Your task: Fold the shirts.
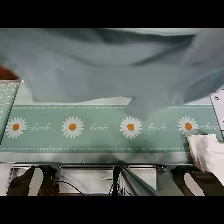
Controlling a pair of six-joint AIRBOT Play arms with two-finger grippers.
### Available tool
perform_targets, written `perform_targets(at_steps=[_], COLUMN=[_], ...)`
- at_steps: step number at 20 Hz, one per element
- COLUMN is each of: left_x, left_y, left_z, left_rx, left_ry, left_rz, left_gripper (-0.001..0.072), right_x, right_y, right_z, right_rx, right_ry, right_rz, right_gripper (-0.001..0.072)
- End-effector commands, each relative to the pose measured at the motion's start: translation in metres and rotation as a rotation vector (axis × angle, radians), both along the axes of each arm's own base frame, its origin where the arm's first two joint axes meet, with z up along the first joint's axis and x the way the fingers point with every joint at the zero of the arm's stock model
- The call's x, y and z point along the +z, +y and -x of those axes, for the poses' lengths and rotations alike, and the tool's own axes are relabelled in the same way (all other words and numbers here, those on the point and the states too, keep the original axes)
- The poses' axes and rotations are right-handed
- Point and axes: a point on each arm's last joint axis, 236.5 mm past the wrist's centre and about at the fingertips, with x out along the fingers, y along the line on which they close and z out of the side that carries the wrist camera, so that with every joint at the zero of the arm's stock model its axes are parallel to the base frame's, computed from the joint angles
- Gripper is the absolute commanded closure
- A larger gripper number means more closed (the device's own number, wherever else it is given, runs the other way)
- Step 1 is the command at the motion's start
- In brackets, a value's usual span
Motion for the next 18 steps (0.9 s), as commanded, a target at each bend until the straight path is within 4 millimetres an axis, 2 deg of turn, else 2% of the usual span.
perform_targets(at_steps=[1,4,6,7,8,9,11,13,15,16,18], left_x=[-0.002,-0.033,-0.074,-0.093,-0.108,-0.127,-0.173,-0.236,-0.296,-0.323,-0.364], left_y=[-0.012,-0.007,0.016,0.022,0.026,0.033,0.047,0.059,0.067,0.073,0.082], left_z=[0.057,0.077,0.082,0.080,0.074,0.064,0.038,0.009,-0.021,-0.036,-0.064], left_rx=[0.101,0.175,0.261,0.268,0.260,0.257,0.233,0.191,0.154,0.150,0.144], left_ry=[0.016,0.121,0.299,0.385,0.449,0.520,0.673,0.840,0.934,0.961,0.996], left_rz=[-0.049,-0.112,-0.142,-0.125,-0.104,-0.080,-0.023,0.067,0.166,0.205,0.236], left_gripper=[0.0686,0.0685,0.0686,0.0685,0.0686,0.0686,0.0686,0.0686,0.0686,0.0686,0.0686], right_x=[0.018,-0.014,-0.058,-0.090,-0.111,-0.123,-0.170,-0.234,-0.289,-0.309,-0.334], right_y=[-0.006,-0.016,-0.036,-0.043,-0.043,-0.039,-0.043,-0.047,-0.053,-0.055,-0.049], right_z=[0.053,0.075,0.080,0.082,0.076,0.066,0.033,-0.005,-0.055,-0.087,-0.153], right_rx=[-0.040,-0.088,-0.162,-0.181,-0.167,-0.144,-0.135,-0.099,-0.084,-0.084,-0.059], right_ry=[0.000,0.140,0.332,0.482,0.581,0.625,0.800,1.013,1.123,1.127,1.065], right_rz=[0.029,0.071,0.110,0.125,0.147,0.153,0.159,0.204,0.242,0.239,0.210], right_gripper=[0.0690,0.0690,0.0690,0.0690,0.0691,0.0691,0.0691,0.0691,0.0691,0.0691,0.0691])
